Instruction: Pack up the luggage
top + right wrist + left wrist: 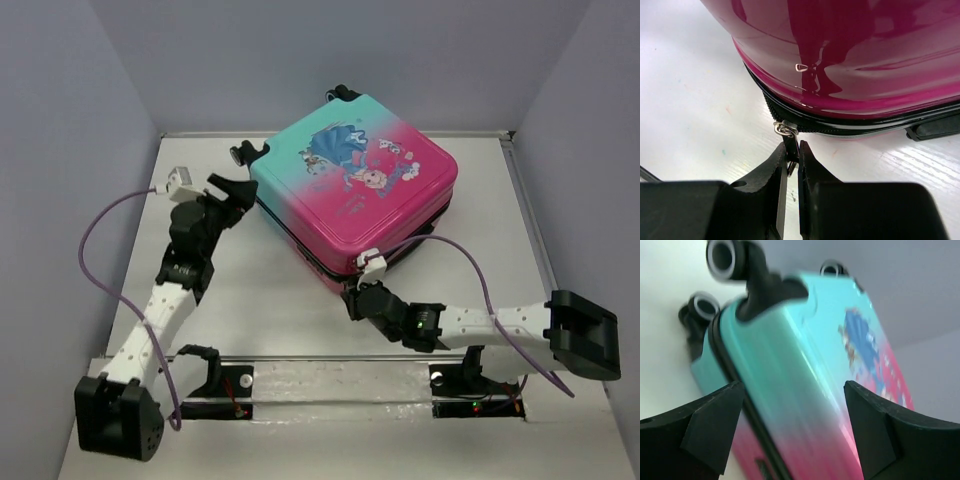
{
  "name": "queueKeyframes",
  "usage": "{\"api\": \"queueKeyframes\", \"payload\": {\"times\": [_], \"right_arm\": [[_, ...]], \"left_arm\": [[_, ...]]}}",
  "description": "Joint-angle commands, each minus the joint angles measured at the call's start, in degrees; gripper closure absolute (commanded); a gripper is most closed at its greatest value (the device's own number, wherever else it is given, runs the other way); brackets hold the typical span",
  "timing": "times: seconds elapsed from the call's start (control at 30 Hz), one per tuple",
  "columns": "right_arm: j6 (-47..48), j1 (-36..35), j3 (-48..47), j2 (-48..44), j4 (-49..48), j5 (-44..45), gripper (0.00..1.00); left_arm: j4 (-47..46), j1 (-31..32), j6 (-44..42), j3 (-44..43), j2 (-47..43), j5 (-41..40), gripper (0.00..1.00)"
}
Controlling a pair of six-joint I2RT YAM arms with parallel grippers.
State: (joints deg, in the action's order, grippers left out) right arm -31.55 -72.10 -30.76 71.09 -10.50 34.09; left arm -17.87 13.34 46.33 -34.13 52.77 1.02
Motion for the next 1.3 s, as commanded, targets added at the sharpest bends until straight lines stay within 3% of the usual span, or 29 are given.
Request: {"api": "queueKeyframes", "payload": {"times": [0.0, 0.13, 0.3, 0.63, 0.97, 1.03, 1.1, 1.17, 1.2, 1.27], "right_arm": [[-2.1, -2.5, -0.3, 0.2, -6.5, -6.1, 0.93], [-2.4, -2.5, 0.4, 0.7, -7.5, -7.6, 0.93], [-2.4, -2.5, 0.8, 1.1, -8.0, -8.6, 0.93], [-2.6, -2.5, 1.0, 2.3, -9.1, -9.9, 0.93], [-2.8, -2.5, 0.6, 0.9, -9.0, -8.8, 0.93], [-2.7, -1.5, 0.9, -0.6, -9.1, -9.6, 0.93], [-2.5, -0.7, 1.2, -1.7, -9.0, -10.3, 0.93], [-2.3, 0.7, 1.2, -2.1, -8.7, -11.2, 0.93], [-2.1, 0.7, 1.1, -2.7, -8.7, -11.8, 0.93], [-1.8, 2.7, 1.1, -3.4, -8.5, -12.8, 0.93]], "left_arm": [[-2.8, -7.8, 4.6, -12.8, 14.9, 11.5, 0.05], [-0.6, -10.6, 4.0, -25.3, 26.0, 15.6, 0.03], [2.6, -15.4, 3.7, -33.9, 36.9, 17.1, 0.01], [-1.8, -16.3, 6.7, -41.7, 52.2, 24.6, 0.01], [-12.4, -13.7, 14.5, -41.9, 54.3, 27.3, 0.05], [-17.5, -13.7, 17.9, -39.9, 53.3, 27.4, 0.25], [-20.6, -13.7, 20.1, -38.7, 52.8, 27.1, 0.51], [-20.7, -13.7, 20.6, -38.3, 51.7, 26.4, 0.86], [-20.9, -13.6, 20.0, -38.0, 51.3, 26.1, 0.94], [-21.0, -14.3, 18.8, -35.9, 49.1, 25.2, 0.94]]}}
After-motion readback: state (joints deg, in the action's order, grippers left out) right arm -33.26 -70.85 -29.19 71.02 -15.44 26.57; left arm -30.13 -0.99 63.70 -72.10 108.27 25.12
